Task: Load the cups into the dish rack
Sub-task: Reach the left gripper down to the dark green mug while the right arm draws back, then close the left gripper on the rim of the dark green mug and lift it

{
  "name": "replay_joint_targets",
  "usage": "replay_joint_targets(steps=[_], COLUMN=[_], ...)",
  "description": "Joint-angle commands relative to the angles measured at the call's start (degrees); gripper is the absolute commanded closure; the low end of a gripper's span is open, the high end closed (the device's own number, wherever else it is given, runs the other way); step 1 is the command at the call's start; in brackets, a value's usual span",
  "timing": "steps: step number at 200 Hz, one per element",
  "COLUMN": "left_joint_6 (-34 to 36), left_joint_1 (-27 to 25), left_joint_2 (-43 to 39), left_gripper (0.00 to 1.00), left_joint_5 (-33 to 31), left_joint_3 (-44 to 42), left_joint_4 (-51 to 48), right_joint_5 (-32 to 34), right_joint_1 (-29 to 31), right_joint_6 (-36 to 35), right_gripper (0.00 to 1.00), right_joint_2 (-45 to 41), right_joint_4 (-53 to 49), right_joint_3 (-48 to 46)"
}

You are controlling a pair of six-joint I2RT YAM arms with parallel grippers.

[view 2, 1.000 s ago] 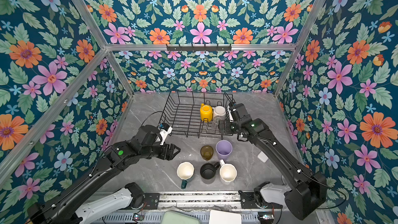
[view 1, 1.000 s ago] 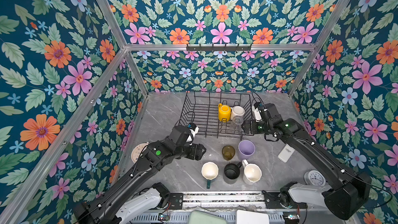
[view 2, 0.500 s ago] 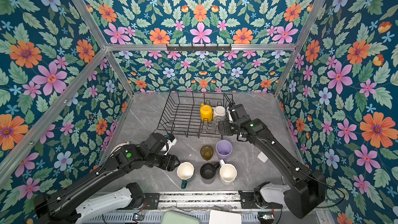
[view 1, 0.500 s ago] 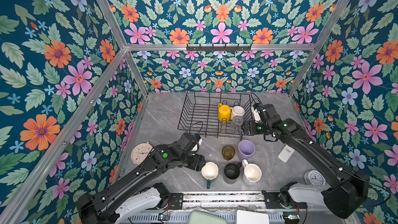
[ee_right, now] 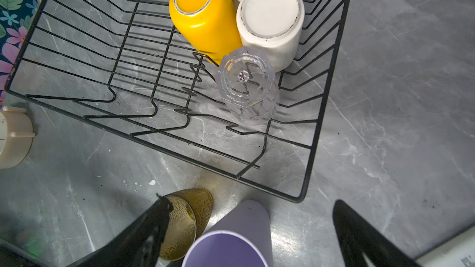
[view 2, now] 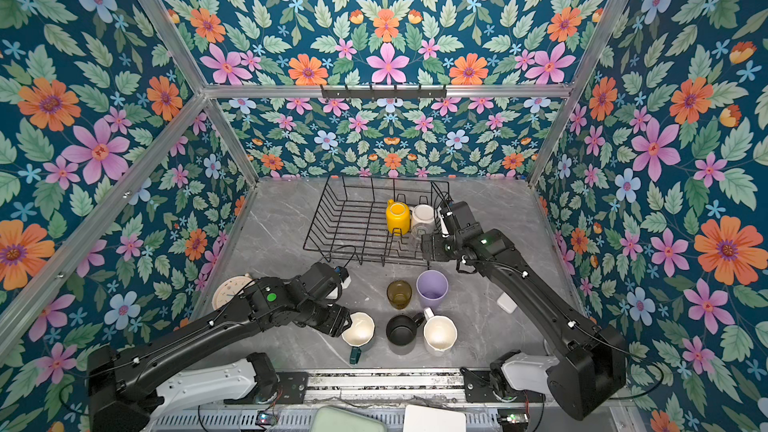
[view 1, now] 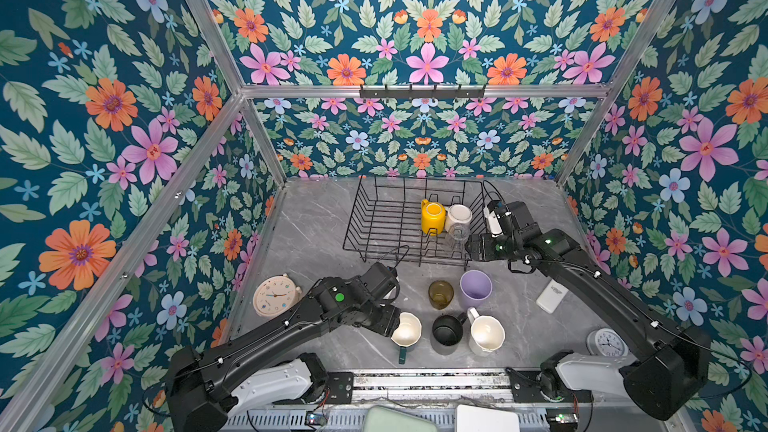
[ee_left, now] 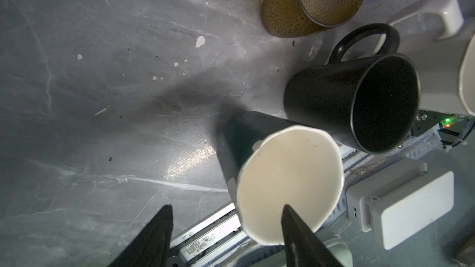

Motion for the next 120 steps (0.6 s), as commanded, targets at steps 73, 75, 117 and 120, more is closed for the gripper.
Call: replay_joint_targets(steps=[73, 75, 117, 120], left_joint_6=[-1.10, -1.07, -0.65, -0.65], left_joint_1=[-0.71, -0.74, -1.06, -1.08], left_joint_2=[4.40, 4.54, 6.87, 7.04], left_gripper=[0.43, 0.43, 0.55, 0.56], left_joint_5=[-1.30, -1.35, -1.66, -1.61], left_joint_3=[-1.05, -1.04, -0.07, -0.07], left_joint_4=[3.68, 3.70, 5.72, 5.81], right_joint_5=[-0.14, -0.14, 0.18, 0.27], right_joint_1=[0.02, 0.03, 0.07, 0.01], right_joint_6=[-0.29, -0.29, -0.39, -0.45], right_gripper=[0.01, 0.01, 0.01, 0.01], right_joint_2=[0.37, 0.40, 0.29, 0.28], right_joint_4=[1.56, 1.59, 1.22, 1.14], right_joint_3=[-0.72, -0.72, -0.89, -0.89])
